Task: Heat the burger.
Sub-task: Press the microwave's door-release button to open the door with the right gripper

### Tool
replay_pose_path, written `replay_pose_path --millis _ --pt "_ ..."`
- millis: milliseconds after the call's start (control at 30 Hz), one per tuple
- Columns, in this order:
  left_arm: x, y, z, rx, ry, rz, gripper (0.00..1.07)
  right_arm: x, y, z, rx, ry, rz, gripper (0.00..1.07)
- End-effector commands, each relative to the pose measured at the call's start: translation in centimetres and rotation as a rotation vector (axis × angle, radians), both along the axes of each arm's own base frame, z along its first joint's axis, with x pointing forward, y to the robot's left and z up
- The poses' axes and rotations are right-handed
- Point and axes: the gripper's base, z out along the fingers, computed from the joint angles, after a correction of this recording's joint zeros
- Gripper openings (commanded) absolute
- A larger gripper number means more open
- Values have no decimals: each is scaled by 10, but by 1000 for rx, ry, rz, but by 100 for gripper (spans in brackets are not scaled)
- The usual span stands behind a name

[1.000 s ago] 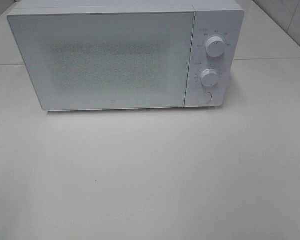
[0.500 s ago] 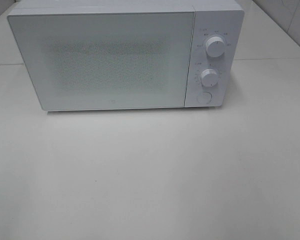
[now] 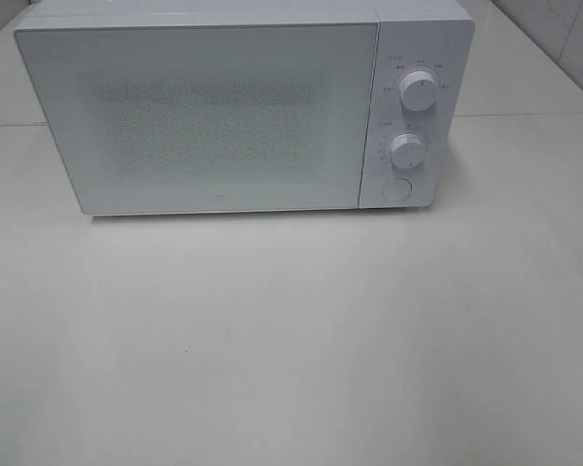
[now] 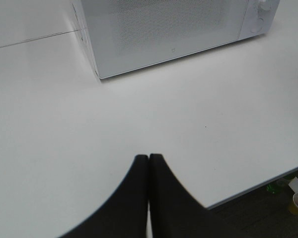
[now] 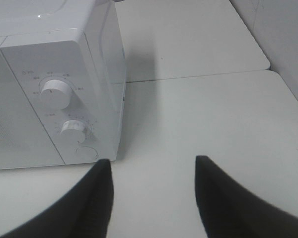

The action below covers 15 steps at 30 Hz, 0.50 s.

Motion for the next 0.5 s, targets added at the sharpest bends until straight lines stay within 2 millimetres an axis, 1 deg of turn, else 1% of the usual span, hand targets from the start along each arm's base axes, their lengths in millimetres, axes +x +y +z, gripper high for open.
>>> replay_pose_path --millis 33,67,100,133,167,233,267,300,400,433,467,500 --pt "0 0 0 -7 -16 4 0 10 0 1 -4 -34 -4 41" --pt "0 0 0 -7 -16 4 0 25 0 -7 -6 -21 -5 34" --pt "0 0 0 -7 -16 4 0 25 0 -7 -6 -21 -5 34" --pt "0 0 0 -7 -16 4 0 38 1 -14 -6 -27 -7 24" --pt "0 0 0 -7 -16 4 0 38 1 -14 -6 -27 -7 24" --pt "0 0 0 -7 -16 4 0 64 2 -33 -7 -32 -11 7" --pt "0 0 0 -7 -16 4 0 64 2 -33 -7 -32 -11 7" --pt "0 0 0 -7 -16 4 0 74 3 -42 -7 -31 -12 0" --pt "0 0 0 -7 -16 4 0 80 3 -47 -5 -27 -14 0" --pt "0 0 0 -7 -16 4 0 89 7 -59 1 -16 -5 0" --pt "0 0 0 -7 -16 4 0 89 7 -59 1 -16 -5 0" --pt "0 0 0 -7 -16 4 0 95 14 -68 -1 -11 20 0"
